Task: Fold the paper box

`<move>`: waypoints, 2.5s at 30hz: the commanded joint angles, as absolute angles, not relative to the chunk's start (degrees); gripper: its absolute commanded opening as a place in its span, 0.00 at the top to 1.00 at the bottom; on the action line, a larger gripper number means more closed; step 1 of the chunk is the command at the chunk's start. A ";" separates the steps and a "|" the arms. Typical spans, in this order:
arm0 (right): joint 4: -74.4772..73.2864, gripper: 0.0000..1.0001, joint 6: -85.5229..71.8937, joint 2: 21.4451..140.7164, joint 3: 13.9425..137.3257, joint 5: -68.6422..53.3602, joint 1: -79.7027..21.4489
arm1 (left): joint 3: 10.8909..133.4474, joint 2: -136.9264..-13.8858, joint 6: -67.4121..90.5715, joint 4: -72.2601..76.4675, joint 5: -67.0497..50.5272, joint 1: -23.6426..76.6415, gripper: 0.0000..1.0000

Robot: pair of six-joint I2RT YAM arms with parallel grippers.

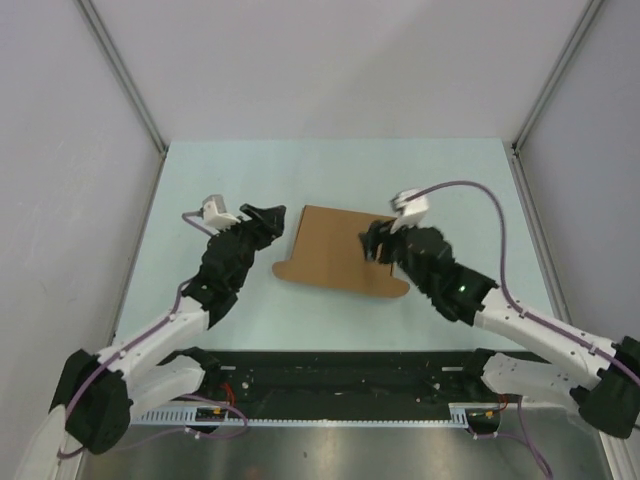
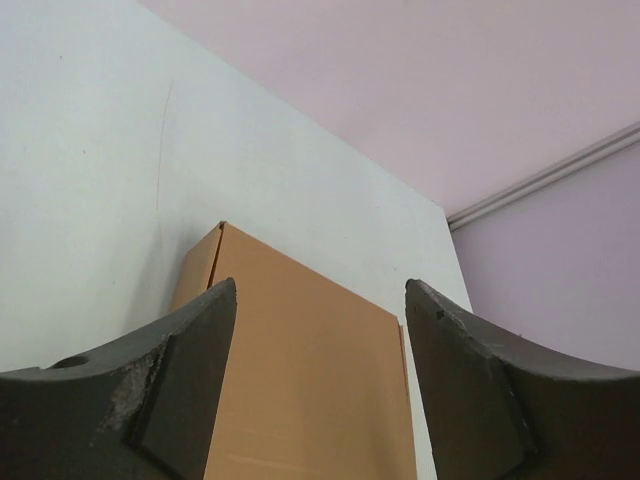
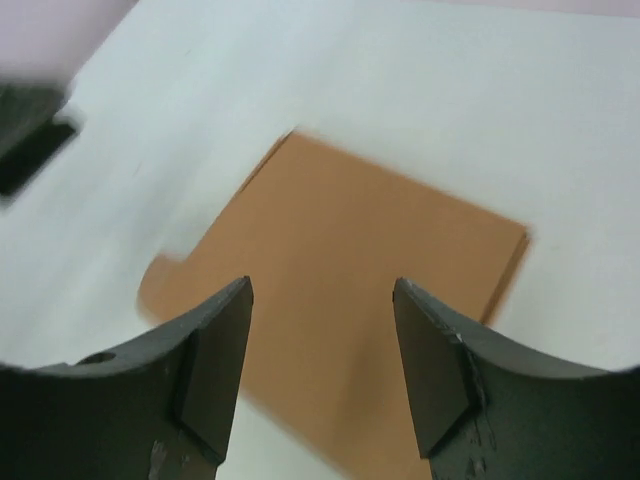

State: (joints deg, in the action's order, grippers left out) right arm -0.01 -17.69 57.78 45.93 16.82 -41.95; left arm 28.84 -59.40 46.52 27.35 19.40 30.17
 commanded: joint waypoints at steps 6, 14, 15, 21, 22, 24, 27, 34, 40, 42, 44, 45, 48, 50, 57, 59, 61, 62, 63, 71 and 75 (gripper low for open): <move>-3.51 0.36 15.89 72.94 47.81 58.09 -77.60 | 19.78 -40.72 53.35 5.81 23.11 30.15 0.30; -0.62 0.37 22.84 85.58 47.81 63.36 -85.68 | 14.95 -26.38 55.10 -6.14 27.33 30.06 0.29; 1.73 0.37 23.37 87.00 47.73 64.33 -86.04 | 14.77 -25.32 55.46 -6.94 27.59 30.06 0.29; 3.87 0.39 23.91 91.93 47.55 63.11 -87.45 | 13.97 -22.15 56.78 -10.54 27.69 30.15 0.29; 4.04 0.39 23.99 92.63 47.55 63.28 -87.28 | 13.89 -21.80 56.86 -10.89 27.60 30.15 0.29; 5.35 0.40 24.96 94.30 47.37 63.28 -87.01 | 13.80 -21.53 56.95 -11.07 27.77 30.15 0.29; 7.72 0.42 27.50 96.67 47.37 63.90 -86.31 | 13.89 -21.53 57.22 -10.99 27.86 30.15 0.29; 11.95 0.53 31.02 101.60 47.29 64.86 -83.76 | 14.24 -21.80 57.22 -11.86 28.74 30.06 0.29; 14.76 0.79 33.31 102.39 47.28 65.39 -82.44 | 14.33 -21.88 57.30 -12.30 29.27 30.06 0.29; 14.77 0.86 33.75 102.22 47.28 65.74 -82.35 | 14.41 -21.88 57.30 -12.22 29.53 30.06 0.29; 14.50 0.89 33.75 101.26 47.28 65.66 -82.62 | 14.33 -21.97 57.48 -12.13 29.53 30.06 0.29; 14.24 0.90 33.75 100.82 47.20 65.57 -82.70 | 14.50 -21.97 57.57 -12.22 29.53 30.15 0.29; 13.01 0.95 33.49 98.01 47.28 65.13 -83.58 | 14.50 -22.06 57.74 -12.30 29.71 30.06 0.29; 11.61 0.96 32.79 95.29 47.37 64.43 -84.11 | 14.50 -22.06 57.83 -12.39 29.88 30.06 0.29; 3.78 0.97 29.18 89.65 49.22 61.52 -84.11 | 14.94 -23.20 61.95 -18.71 32.00 30.15 0.29; 2.82 0.97 28.66 89.65 49.13 61.17 -84.11 | 13.37 -23.12 64.58 -20.29 28.67 30.15 0.33; 1.68 0.97 26.64 89.74 49.13 60.30 -84.20 | 9.16 -21.02 67.92 -20.48 24.89 31.02 0.39; 1.32 0.96 25.59 89.82 49.13 59.77 -84.29 | 7.66 -19.61 70.55 -20.13 24.79 31.63 0.41; 0.97 0.97 24.10 90.09 49.13 59.50 -84.29 | 5.21 -15.95 71.71 -20.21 25.22 32.95 0.44; -4.13 0.97 14.77 94.04 48.87 54.06 -83.76 | 0.44 -9.31 75.32 -16.54 21.38 34.10 0.57; -5.18 0.96 12.05 95.01 48.60 52.21 -83.67 | -2.20 -14.93 76.11 -11.52 20.91 37.78 0.64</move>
State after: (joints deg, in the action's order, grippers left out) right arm -2.94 17.52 93.95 47.88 54.85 -83.85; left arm 4.86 -10.94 73.34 -14.50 23.31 34.68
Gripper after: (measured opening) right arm 0.039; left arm 0.386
